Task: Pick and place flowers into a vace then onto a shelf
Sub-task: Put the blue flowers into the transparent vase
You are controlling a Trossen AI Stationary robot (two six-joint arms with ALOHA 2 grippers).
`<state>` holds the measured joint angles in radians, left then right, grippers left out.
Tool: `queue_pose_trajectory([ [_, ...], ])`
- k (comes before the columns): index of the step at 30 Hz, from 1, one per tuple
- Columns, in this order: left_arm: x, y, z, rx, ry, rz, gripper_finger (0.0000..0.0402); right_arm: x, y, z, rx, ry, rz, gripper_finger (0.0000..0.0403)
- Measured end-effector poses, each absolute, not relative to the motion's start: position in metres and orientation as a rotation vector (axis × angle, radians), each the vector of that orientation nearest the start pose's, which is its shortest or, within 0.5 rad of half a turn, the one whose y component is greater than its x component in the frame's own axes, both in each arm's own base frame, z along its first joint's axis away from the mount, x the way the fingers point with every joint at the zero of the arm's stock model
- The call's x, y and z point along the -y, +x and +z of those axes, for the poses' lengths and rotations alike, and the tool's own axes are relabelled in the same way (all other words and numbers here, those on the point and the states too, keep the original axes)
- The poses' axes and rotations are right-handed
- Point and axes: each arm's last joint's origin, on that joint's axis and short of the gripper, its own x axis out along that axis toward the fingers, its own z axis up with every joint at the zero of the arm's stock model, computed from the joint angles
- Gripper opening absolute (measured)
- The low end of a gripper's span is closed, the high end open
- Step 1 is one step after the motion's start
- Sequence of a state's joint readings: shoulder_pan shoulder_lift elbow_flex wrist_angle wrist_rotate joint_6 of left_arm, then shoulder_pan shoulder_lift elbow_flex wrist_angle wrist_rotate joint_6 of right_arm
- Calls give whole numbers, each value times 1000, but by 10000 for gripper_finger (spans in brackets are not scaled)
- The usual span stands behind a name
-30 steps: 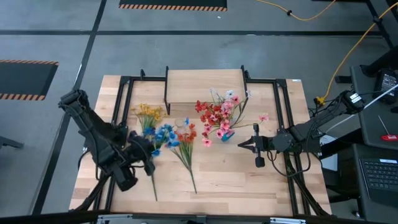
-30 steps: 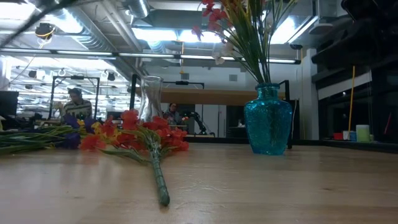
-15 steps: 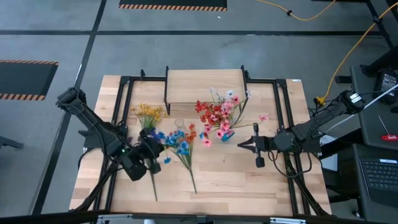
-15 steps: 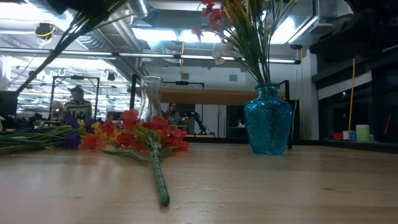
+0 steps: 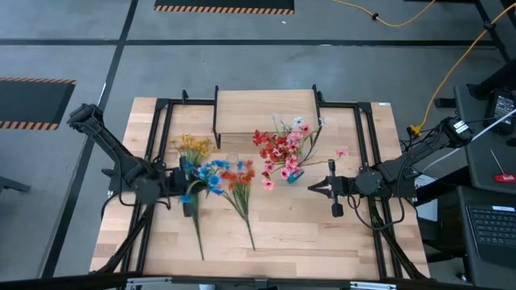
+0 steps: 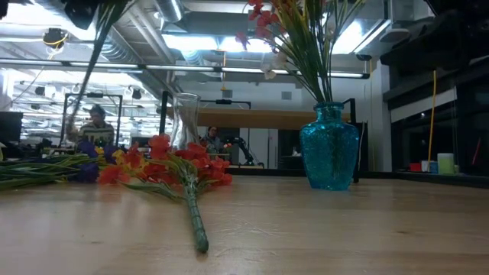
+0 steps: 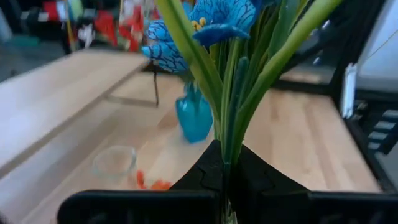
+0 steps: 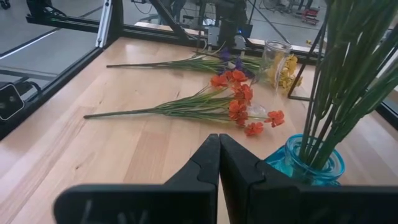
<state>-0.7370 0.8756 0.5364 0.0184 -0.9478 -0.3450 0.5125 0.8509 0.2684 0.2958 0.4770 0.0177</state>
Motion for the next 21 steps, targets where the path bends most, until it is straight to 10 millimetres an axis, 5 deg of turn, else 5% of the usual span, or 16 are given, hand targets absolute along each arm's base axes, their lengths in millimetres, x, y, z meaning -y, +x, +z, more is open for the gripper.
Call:
queue_pose_trajectory([
  [21,48,168,285,171,52,246,6,-73,158,192,-247,-110,32,14],
])
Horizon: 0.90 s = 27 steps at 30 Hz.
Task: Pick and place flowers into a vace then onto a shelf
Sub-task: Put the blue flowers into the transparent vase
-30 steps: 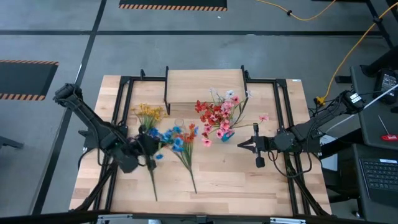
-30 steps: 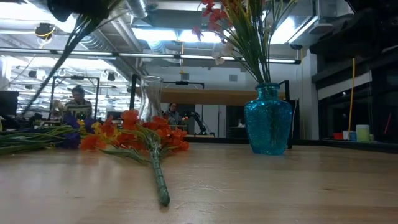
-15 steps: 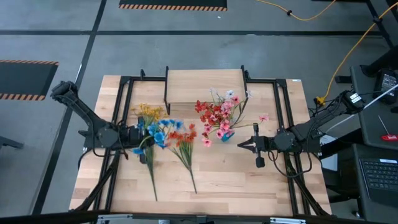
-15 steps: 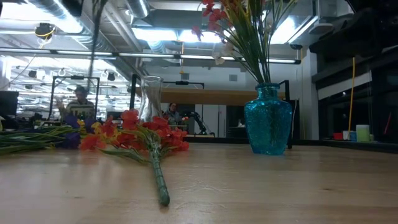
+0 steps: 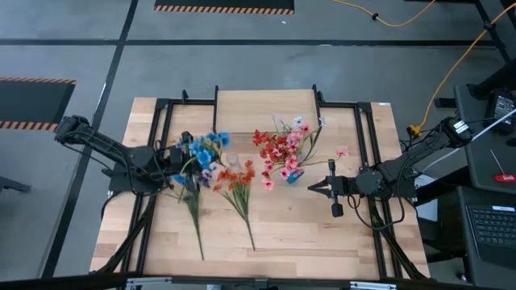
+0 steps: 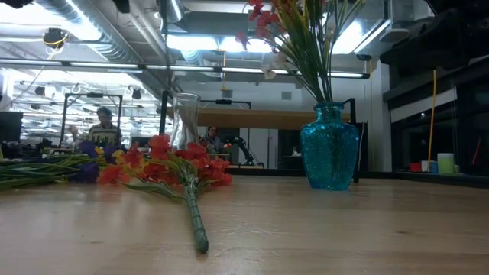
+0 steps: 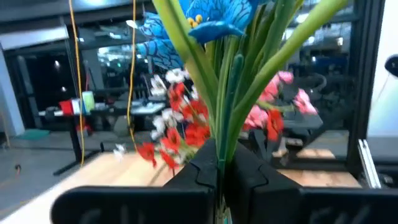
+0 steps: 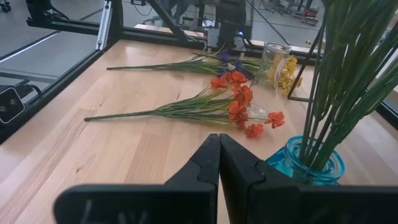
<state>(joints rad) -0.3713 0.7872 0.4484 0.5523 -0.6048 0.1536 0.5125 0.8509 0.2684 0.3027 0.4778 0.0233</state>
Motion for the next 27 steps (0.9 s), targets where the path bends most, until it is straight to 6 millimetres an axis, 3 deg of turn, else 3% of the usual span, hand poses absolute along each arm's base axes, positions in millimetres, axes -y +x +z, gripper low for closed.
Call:
queue_pose_trajectory([
  [12,28,173,291,232,55,311,6,-73,158,192,-247,-82,28,14],
  [27,13,191,275,135,76,392,7,-73,158,192,-246,-87,28,14],
])
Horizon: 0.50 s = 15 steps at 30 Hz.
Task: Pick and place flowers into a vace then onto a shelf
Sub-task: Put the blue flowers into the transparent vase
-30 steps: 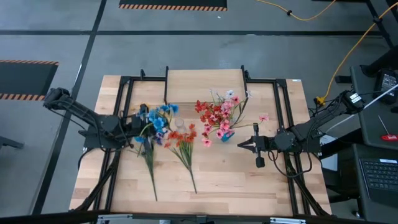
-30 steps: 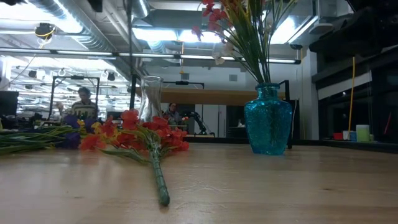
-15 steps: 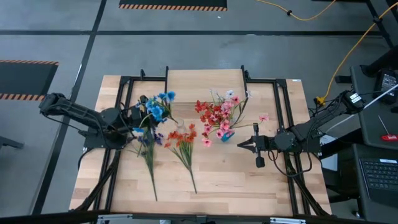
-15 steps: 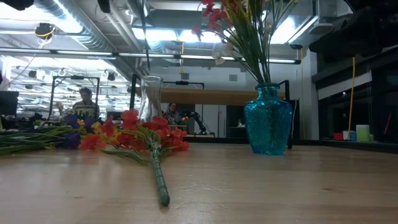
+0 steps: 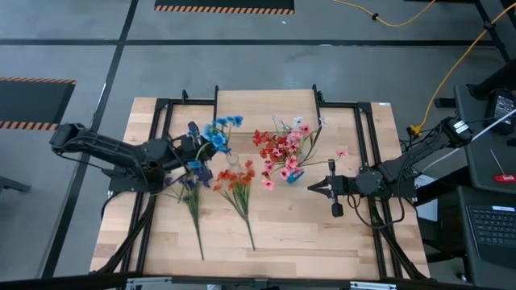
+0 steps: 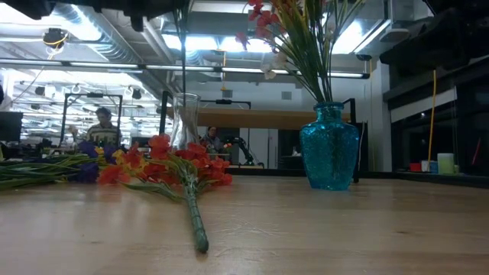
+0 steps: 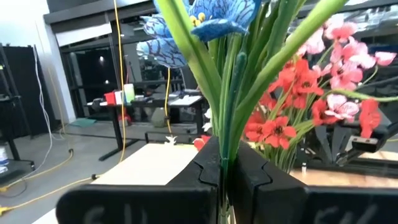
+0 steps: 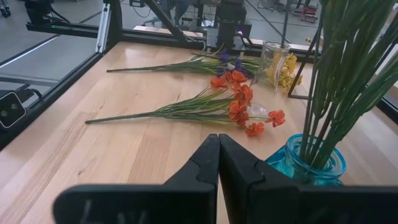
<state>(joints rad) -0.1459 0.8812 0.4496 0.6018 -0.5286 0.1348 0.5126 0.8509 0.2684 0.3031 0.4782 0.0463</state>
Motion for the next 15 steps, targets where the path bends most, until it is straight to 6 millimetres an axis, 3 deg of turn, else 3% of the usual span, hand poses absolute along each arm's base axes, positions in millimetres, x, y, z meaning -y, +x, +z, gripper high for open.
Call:
queue_pose_trajectory([
  [15,16,214,248,5,78,411,8,-73,157,191,-247,-89,29,14],
])
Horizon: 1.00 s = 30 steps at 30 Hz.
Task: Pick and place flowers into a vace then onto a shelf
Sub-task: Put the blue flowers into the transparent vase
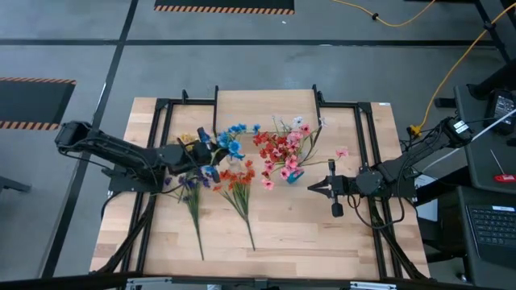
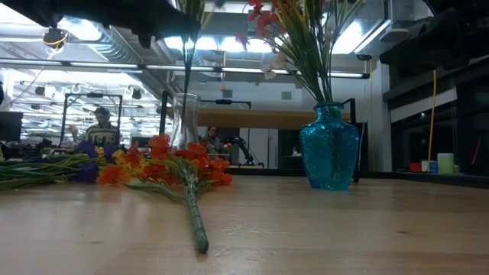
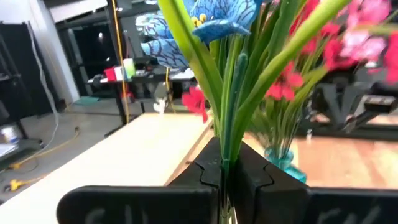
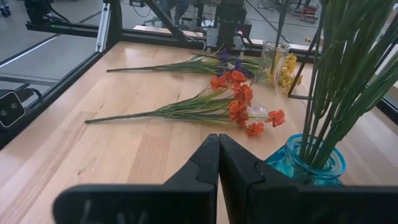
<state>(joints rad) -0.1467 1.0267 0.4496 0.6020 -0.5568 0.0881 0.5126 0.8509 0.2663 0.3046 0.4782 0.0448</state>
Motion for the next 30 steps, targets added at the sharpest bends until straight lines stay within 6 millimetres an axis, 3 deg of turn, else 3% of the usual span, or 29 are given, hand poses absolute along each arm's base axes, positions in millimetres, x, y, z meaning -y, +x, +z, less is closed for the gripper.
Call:
queue_pose_trajectory([
  [12,16,222,230,-38,48,473,8,-69,149,168,-263,-44,19,14],
  [21,13,204,205,49,7,481,8,-69,149,168,-253,-40,20,14],
  [30,14,203,203,55,-8,411,16,-69,149,169,-247,-36,21,14],
])
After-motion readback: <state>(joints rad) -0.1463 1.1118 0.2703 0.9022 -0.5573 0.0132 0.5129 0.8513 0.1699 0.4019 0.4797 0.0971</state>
